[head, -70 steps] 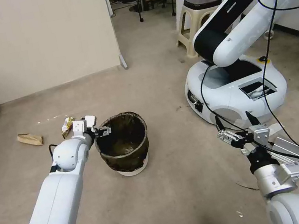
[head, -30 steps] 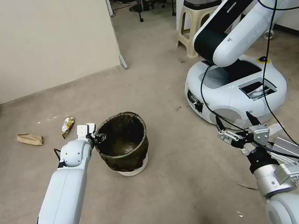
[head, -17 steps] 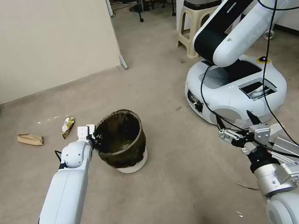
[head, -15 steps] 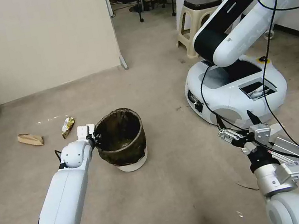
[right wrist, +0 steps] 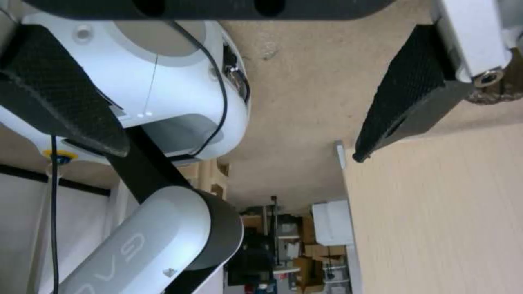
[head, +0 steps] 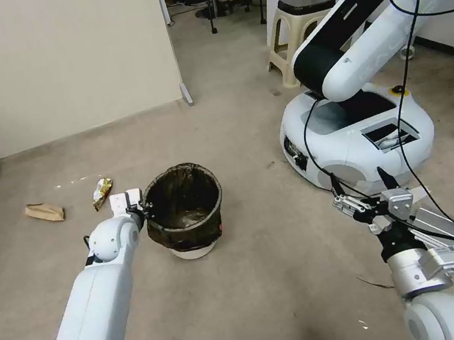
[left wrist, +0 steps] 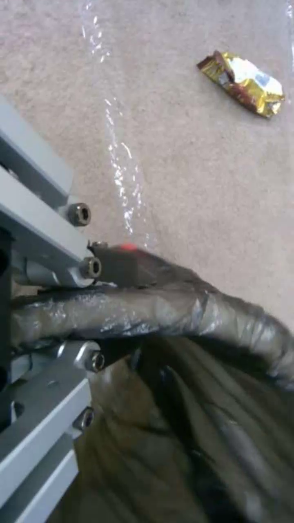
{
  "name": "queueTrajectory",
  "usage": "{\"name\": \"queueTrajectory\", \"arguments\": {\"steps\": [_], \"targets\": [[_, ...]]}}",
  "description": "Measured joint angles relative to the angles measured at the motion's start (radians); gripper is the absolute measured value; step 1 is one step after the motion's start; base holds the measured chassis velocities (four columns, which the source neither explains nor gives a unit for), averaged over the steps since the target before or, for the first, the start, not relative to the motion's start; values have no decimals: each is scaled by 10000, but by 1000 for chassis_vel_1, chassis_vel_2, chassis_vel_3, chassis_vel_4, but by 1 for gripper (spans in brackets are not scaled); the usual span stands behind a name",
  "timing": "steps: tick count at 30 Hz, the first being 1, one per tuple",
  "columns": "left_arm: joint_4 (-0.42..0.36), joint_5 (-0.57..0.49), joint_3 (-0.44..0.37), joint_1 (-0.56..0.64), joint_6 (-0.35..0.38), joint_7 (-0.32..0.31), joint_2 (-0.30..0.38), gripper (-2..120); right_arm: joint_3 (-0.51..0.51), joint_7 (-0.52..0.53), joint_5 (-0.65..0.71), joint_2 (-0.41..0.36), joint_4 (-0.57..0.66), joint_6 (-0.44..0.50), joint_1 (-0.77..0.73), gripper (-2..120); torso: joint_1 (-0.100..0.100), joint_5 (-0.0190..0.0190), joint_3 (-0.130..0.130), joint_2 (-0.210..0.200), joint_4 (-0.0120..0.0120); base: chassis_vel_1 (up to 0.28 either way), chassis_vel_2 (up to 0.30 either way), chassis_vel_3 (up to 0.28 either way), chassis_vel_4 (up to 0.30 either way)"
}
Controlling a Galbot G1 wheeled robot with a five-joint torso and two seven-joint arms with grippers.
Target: Pick up the trash can from the floor.
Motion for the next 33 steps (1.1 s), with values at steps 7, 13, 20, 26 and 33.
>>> {"name": "queueTrajectory", "arguments": {"steps": [7,13,20,26,33], "targets": [[-1378,-1254,-524,785,5,-571,221,3,-32,5,-4,0,-57,0,29,100,0,-1,0,0,-2,0,0,0,0],[-2601,-2496,-1016,1359,76,-1330,296,3,-33,5,-26,0,-67,-5,37,100,0,-1,0,0,-1,0,0,0,0],[-4075,-3337,-1487,1935,84,-2024,262,3,-76,4,-56,0,42,-20,29,100,0,-1,0,0,-1,0,0,0,0],[-5086,-3754,-2034,2446,88,-2443,-140,3,-72,9,-112,0,227,-20,16,100,0,-1,-1,0,-2,0,0,0,0],[-5226,-3703,-2181,2605,88,-2445,-240,3,-102,28,-147,0,332,-36,12,100,0,-1,-1,0,-2,0,0,0,0]]}}
